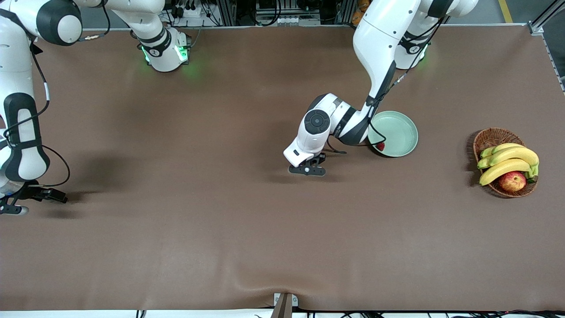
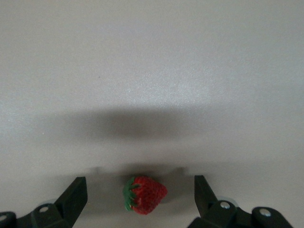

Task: Collect all strawberries into plate
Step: 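Grasp the strawberry with the left gripper while the right gripper grasps the last one, then carry the strawberry over the plate with the left gripper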

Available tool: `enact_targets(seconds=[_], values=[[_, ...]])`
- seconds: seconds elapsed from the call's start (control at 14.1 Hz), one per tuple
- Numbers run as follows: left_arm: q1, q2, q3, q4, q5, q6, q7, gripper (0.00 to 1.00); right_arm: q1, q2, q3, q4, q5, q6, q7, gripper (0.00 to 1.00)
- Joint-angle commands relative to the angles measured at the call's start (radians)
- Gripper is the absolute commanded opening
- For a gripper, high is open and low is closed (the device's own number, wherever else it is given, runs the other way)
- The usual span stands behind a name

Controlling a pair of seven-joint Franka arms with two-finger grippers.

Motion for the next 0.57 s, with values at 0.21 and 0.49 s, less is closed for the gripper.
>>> enact_targets(seconds=[0.21,0.49], values=[[-0.007,-0.029,0.004,-0.021,0.009,-0.003,-0.022,0.24,-0.027,0.034,0.021,0.031,0.026,0.004,-0.011,1.0],[0.037,-0.109,0.01,-0.023,0.015,-0.152,0.01,0.0,-0.035,0.037,0.022,0.031,0.024,0.002,-0.022,0.44]])
